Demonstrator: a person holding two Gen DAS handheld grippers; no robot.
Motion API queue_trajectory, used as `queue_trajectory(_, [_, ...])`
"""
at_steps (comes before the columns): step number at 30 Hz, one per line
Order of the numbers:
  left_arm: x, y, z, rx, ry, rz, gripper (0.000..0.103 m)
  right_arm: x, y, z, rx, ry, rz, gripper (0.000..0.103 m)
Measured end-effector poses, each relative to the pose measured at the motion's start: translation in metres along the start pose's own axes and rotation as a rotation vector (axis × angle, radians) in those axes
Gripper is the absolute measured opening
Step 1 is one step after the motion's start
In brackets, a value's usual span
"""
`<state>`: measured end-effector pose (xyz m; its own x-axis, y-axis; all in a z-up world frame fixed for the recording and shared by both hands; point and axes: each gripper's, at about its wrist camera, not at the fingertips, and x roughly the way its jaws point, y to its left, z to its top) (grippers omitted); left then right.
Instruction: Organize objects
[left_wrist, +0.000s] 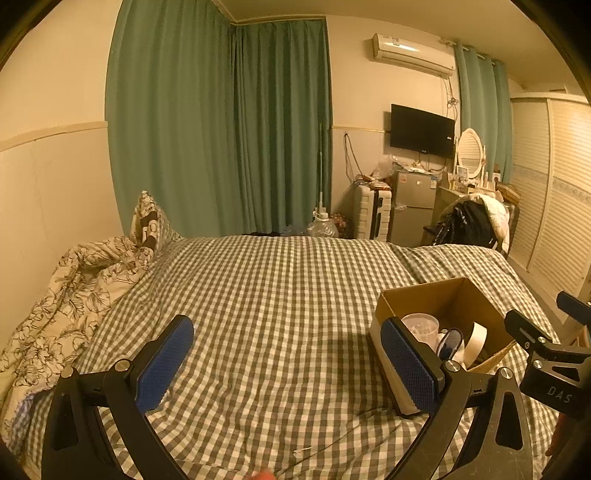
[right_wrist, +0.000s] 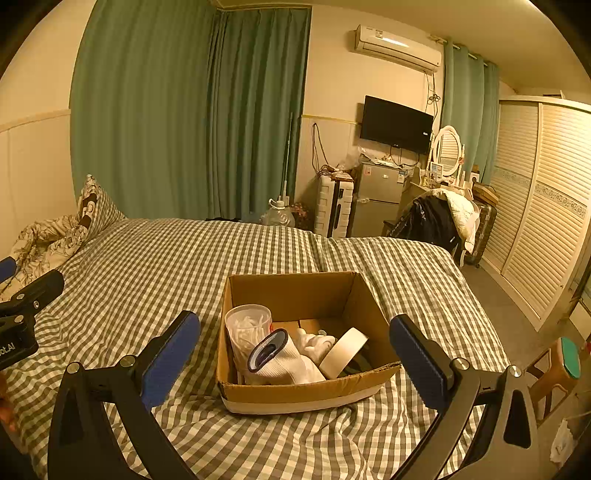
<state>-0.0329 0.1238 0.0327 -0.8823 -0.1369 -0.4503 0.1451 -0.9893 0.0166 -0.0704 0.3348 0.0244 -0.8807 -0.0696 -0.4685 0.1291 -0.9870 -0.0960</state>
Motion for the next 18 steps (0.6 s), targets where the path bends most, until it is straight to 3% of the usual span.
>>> queue_trajectory(18, [0.0000, -0.0007, -0.0017, 0.008, 0.003, 0.002, 0.103, 0.0005, 0.0009, -0.0009, -0.001, 0.004, 0.001, 0.103])
